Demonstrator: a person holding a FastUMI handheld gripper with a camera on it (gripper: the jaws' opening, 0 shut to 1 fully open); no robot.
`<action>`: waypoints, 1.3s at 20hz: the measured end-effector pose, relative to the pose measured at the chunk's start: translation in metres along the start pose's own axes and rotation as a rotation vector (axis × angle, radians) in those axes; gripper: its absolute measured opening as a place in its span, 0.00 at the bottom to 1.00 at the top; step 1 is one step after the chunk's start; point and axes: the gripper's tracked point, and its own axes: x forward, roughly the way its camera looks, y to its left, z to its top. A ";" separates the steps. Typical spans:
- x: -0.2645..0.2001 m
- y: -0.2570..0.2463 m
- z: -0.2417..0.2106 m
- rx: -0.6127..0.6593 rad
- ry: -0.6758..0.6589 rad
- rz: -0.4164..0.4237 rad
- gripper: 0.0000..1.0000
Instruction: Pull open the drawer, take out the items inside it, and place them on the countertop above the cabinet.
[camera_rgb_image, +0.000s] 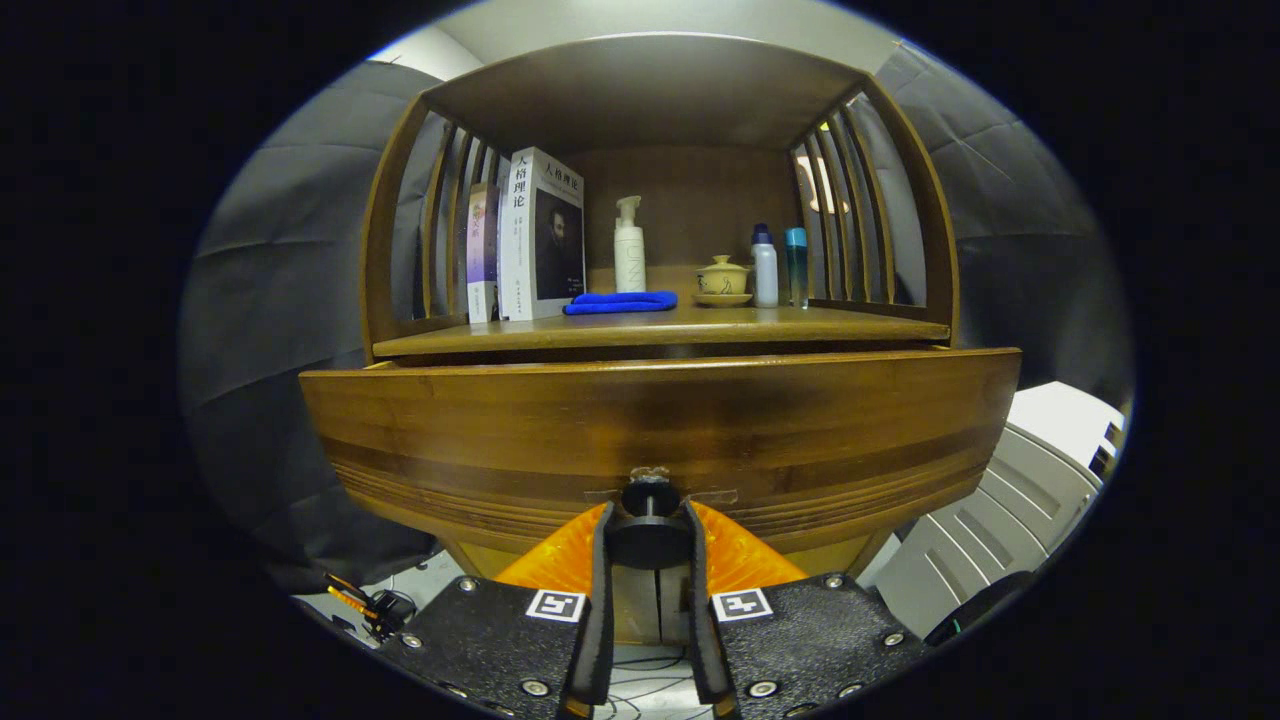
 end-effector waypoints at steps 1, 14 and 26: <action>-0.007 0.000 -0.003 0.007 0.009 -0.001 0.32; -0.070 0.007 -0.026 0.033 0.055 0.012 0.32; -0.100 0.016 -0.036 0.021 0.071 0.039 0.33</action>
